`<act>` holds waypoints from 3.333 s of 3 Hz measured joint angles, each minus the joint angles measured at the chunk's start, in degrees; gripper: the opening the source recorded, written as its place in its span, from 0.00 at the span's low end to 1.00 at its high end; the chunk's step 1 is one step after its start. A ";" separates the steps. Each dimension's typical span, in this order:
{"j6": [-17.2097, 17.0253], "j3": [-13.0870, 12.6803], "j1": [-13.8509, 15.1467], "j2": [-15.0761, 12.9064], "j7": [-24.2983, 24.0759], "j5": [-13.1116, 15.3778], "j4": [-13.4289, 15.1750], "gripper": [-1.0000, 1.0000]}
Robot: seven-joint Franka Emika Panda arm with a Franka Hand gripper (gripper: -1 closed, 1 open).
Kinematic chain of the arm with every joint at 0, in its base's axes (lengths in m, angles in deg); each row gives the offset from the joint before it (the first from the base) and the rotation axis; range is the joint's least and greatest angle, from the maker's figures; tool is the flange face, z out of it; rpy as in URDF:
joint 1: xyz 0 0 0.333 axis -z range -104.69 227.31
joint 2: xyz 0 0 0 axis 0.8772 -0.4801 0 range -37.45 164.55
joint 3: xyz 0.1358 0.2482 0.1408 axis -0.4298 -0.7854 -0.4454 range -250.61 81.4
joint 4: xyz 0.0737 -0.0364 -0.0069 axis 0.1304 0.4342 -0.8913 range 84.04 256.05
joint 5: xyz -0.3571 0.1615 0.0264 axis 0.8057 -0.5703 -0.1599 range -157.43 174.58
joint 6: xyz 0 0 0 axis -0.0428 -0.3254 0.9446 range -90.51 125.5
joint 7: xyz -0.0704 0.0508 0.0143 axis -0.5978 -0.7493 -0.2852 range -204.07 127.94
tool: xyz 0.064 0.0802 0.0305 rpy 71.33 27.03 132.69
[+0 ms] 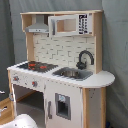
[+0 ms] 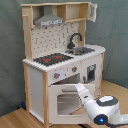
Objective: Play with the kitchen
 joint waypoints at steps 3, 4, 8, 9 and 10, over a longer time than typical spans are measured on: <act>2.80 7.80 -2.44 0.03 15.22 2.21 -0.12 1.00; 3.98 9.49 -2.47 0.04 21.51 2.78 -0.12 1.00; 11.08 14.36 -2.52 0.03 46.92 3.64 0.35 1.00; 14.02 15.05 -2.61 0.04 53.59 3.64 1.09 1.00; 17.10 15.50 -3.10 0.03 59.13 3.64 2.48 1.00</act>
